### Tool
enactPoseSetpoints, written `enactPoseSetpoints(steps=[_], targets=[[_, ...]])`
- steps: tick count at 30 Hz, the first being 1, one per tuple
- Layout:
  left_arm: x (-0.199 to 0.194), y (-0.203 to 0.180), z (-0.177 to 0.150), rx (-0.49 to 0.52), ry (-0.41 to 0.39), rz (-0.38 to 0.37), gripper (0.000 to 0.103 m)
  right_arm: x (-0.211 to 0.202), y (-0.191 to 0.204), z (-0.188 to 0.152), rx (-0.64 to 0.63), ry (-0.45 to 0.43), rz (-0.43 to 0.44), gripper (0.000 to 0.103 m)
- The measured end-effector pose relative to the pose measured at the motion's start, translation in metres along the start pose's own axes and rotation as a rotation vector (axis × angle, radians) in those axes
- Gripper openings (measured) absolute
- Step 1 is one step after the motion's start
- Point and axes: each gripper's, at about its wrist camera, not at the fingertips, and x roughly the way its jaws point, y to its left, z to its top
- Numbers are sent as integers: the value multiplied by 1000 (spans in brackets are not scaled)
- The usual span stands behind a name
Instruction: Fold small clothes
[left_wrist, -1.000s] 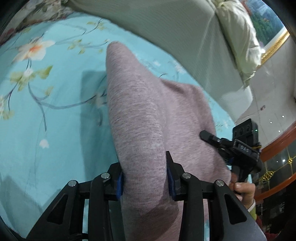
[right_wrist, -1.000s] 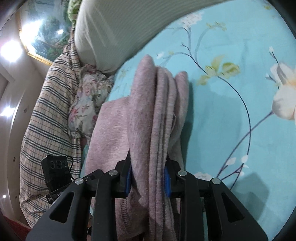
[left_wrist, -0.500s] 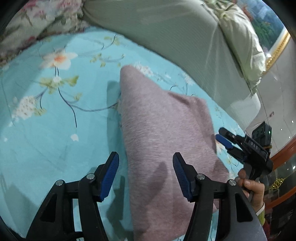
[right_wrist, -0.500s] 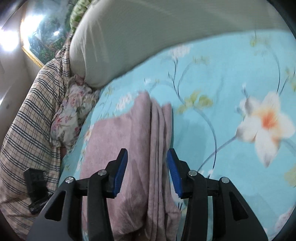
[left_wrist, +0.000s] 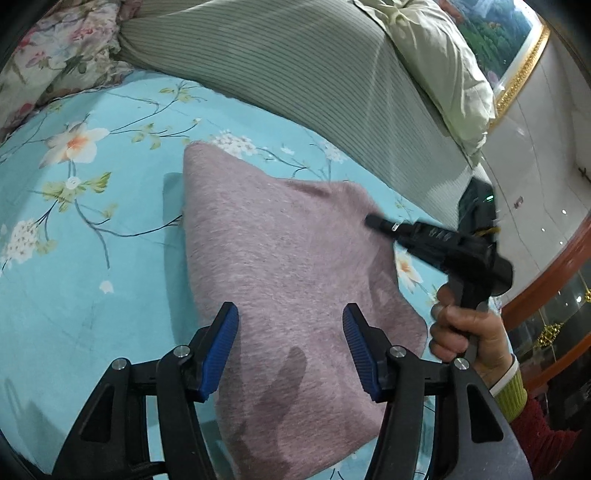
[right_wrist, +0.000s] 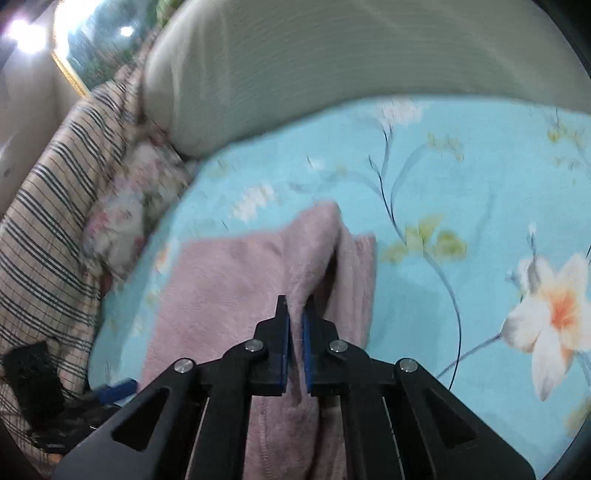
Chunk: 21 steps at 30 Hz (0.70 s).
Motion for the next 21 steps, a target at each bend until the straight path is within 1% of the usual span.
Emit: enactPoseSetpoints(steps=[2, 3, 6, 7, 8, 9, 11, 13, 14, 16, 18, 21], targets=[[3, -1, 0, 8, 8, -13, 58, -9, -4, 6, 2, -31, -30, 7], [6, -1, 0, 11, 14, -13, 58, -6, -10, 5, 14, -18, -35, 7], [19, -4, -2, 41, 35, 16, 57, 21, -34, -4, 65, 91, -52, 7], [26, -5, -4, 53, 48, 39, 57, 29, -40, -9, 67, 119, -74, 7], [29, -5, -5, 61, 55, 49, 57, 30, -44, -10, 77, 122, -81, 8], [31, -5, -6, 67, 58, 57, 56, 28, -46, -10, 95, 120, -73, 8], [29, -7, -6, 70, 55, 62, 56, 10, -43, -7, 130, 97, -60, 10], [21, -8, -6, 62, 52, 50, 56, -16, -30, -8, 103, 67, -39, 10], [17, -8, -7, 60, 52, 41, 56, -32, -22, -14, 82, 53, -15, 10], [3, -9, -12, 62, 45, 18, 56, -56, -9, -35, 42, 59, 28, 10], [-7, -9, -20, 68, 40, 4, 56, -73, -3, -64, 16, 96, 15, 11], [-20, -12, -39, 69, 60, -32, 56, -89, -2, -101, 9, 141, -7, 11]])
